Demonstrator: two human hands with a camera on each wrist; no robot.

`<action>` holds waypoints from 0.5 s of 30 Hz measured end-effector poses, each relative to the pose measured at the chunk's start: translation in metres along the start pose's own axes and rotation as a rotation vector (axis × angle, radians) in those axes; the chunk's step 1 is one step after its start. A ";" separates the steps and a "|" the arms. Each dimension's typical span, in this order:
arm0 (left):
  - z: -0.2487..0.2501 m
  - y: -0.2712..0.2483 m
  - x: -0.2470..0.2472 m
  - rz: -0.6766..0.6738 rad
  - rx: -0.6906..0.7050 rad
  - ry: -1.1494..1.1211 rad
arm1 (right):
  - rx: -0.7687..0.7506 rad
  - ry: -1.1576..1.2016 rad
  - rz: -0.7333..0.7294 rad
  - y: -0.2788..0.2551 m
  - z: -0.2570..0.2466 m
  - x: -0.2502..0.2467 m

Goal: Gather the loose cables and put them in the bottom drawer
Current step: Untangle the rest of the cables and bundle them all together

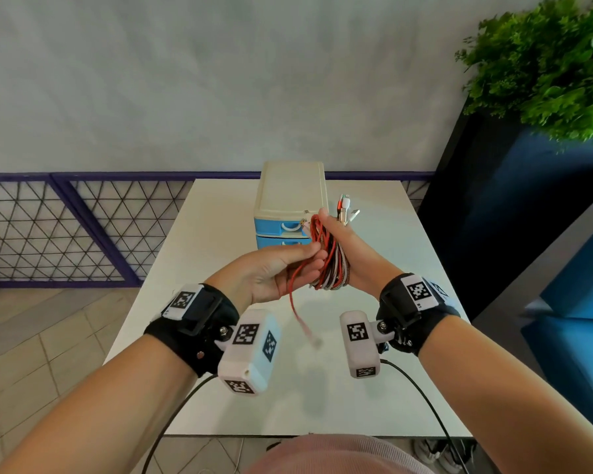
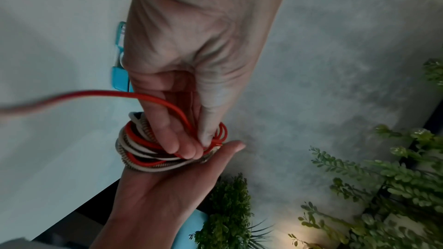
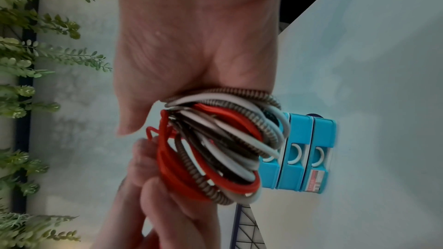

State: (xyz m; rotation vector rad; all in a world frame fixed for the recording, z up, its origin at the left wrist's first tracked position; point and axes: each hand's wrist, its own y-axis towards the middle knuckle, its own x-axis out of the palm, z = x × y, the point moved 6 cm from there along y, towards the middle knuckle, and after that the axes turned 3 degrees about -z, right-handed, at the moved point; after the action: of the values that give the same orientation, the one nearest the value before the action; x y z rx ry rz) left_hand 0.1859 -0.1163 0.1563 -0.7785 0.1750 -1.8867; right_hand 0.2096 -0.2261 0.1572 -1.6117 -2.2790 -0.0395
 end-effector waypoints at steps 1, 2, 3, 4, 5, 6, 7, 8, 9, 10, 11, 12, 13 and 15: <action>0.000 0.000 0.002 0.001 0.003 0.007 | -0.031 -0.035 -0.009 0.000 -0.001 0.001; -0.001 0.000 0.003 0.005 0.003 0.025 | -0.055 -0.066 -0.002 -0.001 -0.003 0.003; -0.002 0.000 0.004 0.016 0.002 0.061 | -0.071 -0.103 0.035 0.000 -0.003 0.001; -0.003 0.000 0.003 0.031 0.001 0.121 | -0.081 -0.145 0.089 0.000 -0.003 -0.002; -0.004 0.001 0.002 0.043 0.000 0.194 | -0.088 -0.183 0.148 0.002 -0.002 -0.007; -0.005 0.001 0.002 0.041 -0.002 0.258 | -0.093 -0.194 0.213 0.003 -0.002 -0.012; -0.007 0.000 0.001 0.023 -0.007 0.294 | -0.101 -0.188 0.275 0.004 -0.003 -0.018; -0.010 -0.001 -0.001 -0.006 -0.019 0.295 | -0.110 -0.155 0.329 0.004 -0.005 -0.024; -0.014 -0.003 -0.004 -0.041 -0.044 0.278 | -0.120 -0.100 0.377 0.004 -0.008 -0.032; -0.020 -0.005 -0.007 -0.081 -0.082 0.262 | -0.130 -0.032 0.416 0.004 -0.010 -0.040; -0.027 -0.009 -0.012 -0.127 -0.133 0.265 | -0.136 0.032 0.449 0.003 -0.013 -0.049; -0.035 -0.013 -0.018 -0.170 -0.187 0.290 | -0.133 0.099 0.470 0.003 -0.015 -0.058; -0.042 -0.016 -0.025 -0.205 -0.237 0.331 | -0.121 0.158 0.476 0.002 -0.017 -0.065; -0.051 -0.019 -0.041 -0.222 -0.283 0.483 | -0.082 0.194 0.419 0.000 -0.019 -0.071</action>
State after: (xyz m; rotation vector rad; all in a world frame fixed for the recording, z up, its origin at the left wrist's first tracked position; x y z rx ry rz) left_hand 0.1515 -0.0837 0.1070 -0.5273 0.6930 -2.2701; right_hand 0.2356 -0.2946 0.1544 -2.0001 -1.7824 -0.1778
